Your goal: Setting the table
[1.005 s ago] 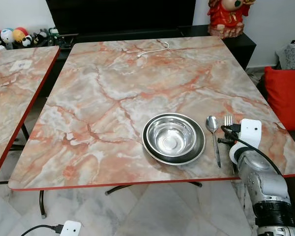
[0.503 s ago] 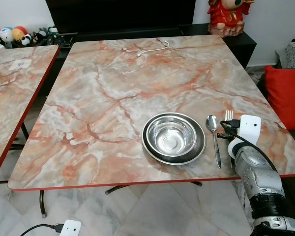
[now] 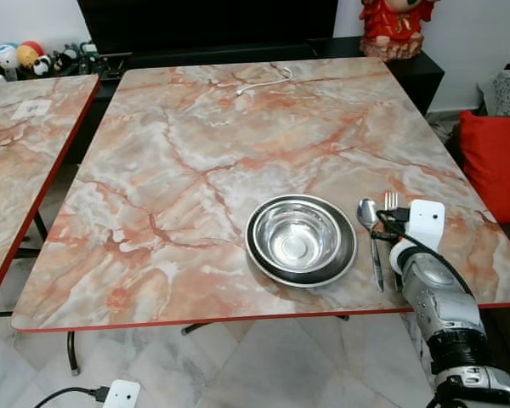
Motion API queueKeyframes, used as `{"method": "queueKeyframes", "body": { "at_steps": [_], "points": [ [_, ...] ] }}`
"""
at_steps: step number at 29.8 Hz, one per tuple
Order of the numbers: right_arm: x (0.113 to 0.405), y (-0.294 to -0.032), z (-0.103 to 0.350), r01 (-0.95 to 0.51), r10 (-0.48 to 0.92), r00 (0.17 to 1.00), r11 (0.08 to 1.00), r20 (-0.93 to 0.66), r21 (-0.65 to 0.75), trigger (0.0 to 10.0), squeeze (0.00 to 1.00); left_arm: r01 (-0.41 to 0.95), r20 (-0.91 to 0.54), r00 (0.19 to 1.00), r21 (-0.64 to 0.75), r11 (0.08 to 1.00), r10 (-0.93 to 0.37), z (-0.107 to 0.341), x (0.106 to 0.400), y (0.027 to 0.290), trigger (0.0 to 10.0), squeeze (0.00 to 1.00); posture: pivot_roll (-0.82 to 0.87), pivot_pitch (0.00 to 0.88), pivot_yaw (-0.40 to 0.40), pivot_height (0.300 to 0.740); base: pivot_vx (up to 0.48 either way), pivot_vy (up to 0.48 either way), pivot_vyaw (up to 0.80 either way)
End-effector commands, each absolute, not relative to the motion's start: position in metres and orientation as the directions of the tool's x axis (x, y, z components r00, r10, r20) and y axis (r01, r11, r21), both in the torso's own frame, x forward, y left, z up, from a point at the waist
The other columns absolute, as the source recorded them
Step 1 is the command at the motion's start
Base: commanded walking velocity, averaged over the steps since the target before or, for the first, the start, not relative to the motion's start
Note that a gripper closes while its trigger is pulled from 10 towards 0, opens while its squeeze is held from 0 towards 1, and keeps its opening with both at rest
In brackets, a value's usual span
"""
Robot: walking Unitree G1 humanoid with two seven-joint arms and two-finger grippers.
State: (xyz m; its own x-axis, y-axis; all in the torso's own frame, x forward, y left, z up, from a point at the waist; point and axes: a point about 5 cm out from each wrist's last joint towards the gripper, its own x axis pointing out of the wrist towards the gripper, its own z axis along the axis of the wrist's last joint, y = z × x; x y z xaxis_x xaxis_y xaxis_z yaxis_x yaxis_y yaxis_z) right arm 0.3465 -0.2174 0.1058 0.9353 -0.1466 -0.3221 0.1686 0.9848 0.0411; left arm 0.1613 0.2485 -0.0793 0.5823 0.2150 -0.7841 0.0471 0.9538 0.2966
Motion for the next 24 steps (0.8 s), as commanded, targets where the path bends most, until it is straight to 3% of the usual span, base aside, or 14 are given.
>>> {"method": "queueKeyframes", "body": {
  "at_steps": [1, 24],
  "points": [
    [0.3478, -0.2165, 0.105, 0.17, -0.153, 0.933, 0.985, -0.325, 0.024, 10.0, 0.21, 0.042, -0.798, 0.559, 0.301, 0.953, 0.227, -0.0814, 0.1536, 0.2533, 10.0, 0.0, -0.08, 0.136, 0.051, 0.74, 0.0, 0.0, 0.0],
    [0.3493, -0.219, 0.1042, 0.179, -0.169, 0.932, 0.984, -0.321, 0.002, 10.0, 0.24, 0.038, -0.8, 0.554, 0.301, 0.953, 0.23, -0.0818, 0.1524, 0.254, 10.0, 0.0, -0.07, 0.133, 0.05, 0.74, 0.0, 0.0, 0.0]
  ]
}}
